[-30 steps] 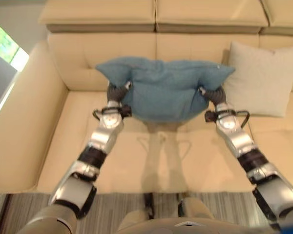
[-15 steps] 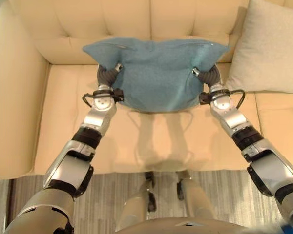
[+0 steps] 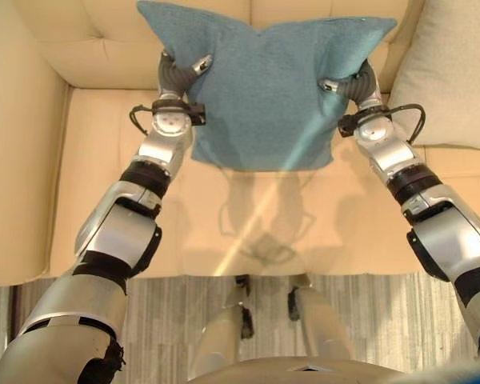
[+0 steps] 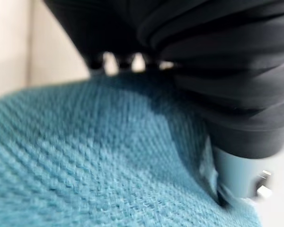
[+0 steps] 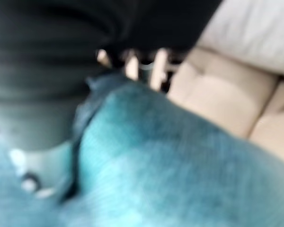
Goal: Pick up all the scattered cushions and arrange them neatly on the sofa.
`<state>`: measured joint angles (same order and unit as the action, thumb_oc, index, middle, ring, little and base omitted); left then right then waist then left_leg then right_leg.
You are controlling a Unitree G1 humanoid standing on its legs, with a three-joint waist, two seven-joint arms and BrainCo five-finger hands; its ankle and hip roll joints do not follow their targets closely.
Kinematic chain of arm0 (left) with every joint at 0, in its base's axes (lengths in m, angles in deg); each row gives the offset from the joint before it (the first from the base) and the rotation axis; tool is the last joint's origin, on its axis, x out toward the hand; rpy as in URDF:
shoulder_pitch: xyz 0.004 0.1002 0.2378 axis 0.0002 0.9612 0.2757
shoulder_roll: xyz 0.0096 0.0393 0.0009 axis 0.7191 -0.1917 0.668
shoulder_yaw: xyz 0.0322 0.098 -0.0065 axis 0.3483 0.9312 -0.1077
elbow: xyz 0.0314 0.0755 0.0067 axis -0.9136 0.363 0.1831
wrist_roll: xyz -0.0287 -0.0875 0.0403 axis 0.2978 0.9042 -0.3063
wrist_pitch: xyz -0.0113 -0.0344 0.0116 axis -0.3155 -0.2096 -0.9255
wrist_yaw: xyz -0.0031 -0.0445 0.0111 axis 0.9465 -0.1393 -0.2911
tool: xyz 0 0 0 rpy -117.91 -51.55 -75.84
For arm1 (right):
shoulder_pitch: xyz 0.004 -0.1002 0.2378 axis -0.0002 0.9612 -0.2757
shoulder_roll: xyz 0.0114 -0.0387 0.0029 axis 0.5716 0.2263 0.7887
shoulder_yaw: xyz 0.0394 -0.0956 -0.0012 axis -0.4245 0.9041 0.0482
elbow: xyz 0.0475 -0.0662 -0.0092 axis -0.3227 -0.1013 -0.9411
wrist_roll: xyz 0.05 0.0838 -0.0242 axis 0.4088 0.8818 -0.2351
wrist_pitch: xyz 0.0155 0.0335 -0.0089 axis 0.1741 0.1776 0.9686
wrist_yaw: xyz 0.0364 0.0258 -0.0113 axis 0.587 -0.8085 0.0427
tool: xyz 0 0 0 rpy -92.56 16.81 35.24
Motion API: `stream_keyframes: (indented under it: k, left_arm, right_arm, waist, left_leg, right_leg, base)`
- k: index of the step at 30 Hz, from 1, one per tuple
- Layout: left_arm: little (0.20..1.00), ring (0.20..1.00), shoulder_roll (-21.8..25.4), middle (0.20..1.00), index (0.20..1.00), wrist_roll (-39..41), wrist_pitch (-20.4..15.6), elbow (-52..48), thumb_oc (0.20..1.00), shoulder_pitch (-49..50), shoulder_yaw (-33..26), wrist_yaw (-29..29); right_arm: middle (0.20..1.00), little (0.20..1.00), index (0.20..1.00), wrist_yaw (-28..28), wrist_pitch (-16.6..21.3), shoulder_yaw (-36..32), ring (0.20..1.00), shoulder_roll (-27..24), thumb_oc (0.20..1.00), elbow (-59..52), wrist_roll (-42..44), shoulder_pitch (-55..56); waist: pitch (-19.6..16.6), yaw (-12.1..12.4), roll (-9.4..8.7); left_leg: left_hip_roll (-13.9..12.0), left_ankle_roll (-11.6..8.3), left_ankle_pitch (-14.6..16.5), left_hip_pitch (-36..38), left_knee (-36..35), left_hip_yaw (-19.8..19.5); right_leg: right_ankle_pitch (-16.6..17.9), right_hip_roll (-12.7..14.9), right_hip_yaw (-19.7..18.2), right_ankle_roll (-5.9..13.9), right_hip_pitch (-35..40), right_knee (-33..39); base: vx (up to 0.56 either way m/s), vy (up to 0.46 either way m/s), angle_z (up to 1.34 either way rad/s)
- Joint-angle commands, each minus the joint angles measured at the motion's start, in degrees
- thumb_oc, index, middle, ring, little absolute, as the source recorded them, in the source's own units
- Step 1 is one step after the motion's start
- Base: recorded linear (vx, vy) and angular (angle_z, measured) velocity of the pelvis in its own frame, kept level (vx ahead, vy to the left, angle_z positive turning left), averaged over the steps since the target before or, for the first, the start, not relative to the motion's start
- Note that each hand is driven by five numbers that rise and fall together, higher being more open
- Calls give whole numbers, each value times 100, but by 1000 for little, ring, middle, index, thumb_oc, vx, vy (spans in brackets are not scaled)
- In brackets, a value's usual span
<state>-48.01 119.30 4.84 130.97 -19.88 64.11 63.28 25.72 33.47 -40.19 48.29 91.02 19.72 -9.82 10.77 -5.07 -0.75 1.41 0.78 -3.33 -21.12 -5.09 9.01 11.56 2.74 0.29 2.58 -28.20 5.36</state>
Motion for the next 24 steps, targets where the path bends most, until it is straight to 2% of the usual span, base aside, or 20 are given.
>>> stream_keyframes:
  k: [1,8,13,16,18,19,20,22,24]
  left_arm:
    - [1000,1000,116,1000,1000,-441,-470,52,1000,-789,291,154]
    - [1000,1000,557,1000,1000,-553,-332,353,1000,-683,23,233]
    - [1000,1000,835,1000,1000,-503,-323,37,1000,-202,-300,179]
    - [1000,1000,832,1000,1000,-582,-409,-1109,1000,1020,-862,86]
    - [1000,1000,700,1000,1000,-550,-432,-1580,1000,1646,-1081,-51]
    - [1000,1000,498,1000,1000,-530,-454,-2060,1000,2379,-1304,-192]
    - [1000,1000,258,1000,1000,-530,-391,-2479,1000,3138,-1445,-433]
    - [1000,1000,106,1000,1000,-643,-259,-2885,1000,4183,-1666,-808]
    - [1000,1000,1,1000,1000,-800,-119,-2867,1000,4856,-1745,-1127]
  right_arm:
    - [1000,1000,1000,228,71,76,1000,-106,1000,339,-431,-496]
    - [1000,1000,1000,291,-2,-136,1000,-706,1000,490,-298,-468]
    - [1000,1000,1000,233,-4,-544,1000,-1045,1000,158,-105,55]
    - [1000,1000,1000,35,76,-1337,1000,-1240,1000,-762,-7,1389]
    - [1000,1000,1000,-128,103,-1656,1000,-1219,1000,-1144,-41,2045]
    - [1000,1000,1000,-300,134,-1950,1000,-1150,1000,-1578,-153,2787]
    - [1000,1000,1000,-496,189,-2266,1000,-970,1000,-1921,-158,3547]
    - [1000,1000,1000,-826,214,-2708,1000,-839,1000,-2256,-153,4556]
    - [1000,1000,1000,-1084,204,-2898,1000,-792,1000,-2316,-228,5183]
  waist:
    - [-144,93,67]
    - [-172,104,78]
    - [-237,114,114]
    - [-350,111,173]
    - [-405,88,182]
    - [-483,74,177]
    - [-546,59,173]
    - [-646,19,156]
    - [-711,-10,141]
  left_leg:
    - [-194,-637,-261,-130,100,10]
    - [-197,-646,-256,3,85,5]
    - [-215,-660,-220,231,23,7]
    - [-224,-690,-116,602,9,-24]
    - [-241,-706,-78,755,9,-34]
    - [-261,-722,-43,940,9,-33]
    - [-267,-718,-27,1122,9,-42]
    - [-283,-726,-6,1374,9,-52]
    - [-302,-739,-2,1544,9,-47]
  right_leg:
    - [-122,313,-65,823,257,-36]
    - [-124,325,-21,827,355,-36]
    - [-185,321,-13,826,514,-36]
    - [-337,341,57,823,899,-36]
    - [-400,346,83,814,1057,-36]
    - [-469,344,139,801,1254,-36]
    - [-525,324,193,787,1441,-36]
    - [-599,281,236,751,1705,-36]
    - [-635,262,263,724,1898,-36]
  base:
    - [8,-6,7]
    - [-1,-5,3]
    - [9,-4,1]
    - [95,-38,2]
    - [106,-45,12]
    - [147,-79,28]
    - [147,-78,25]
    - [86,-78,8]
    - [28,-71,-1]
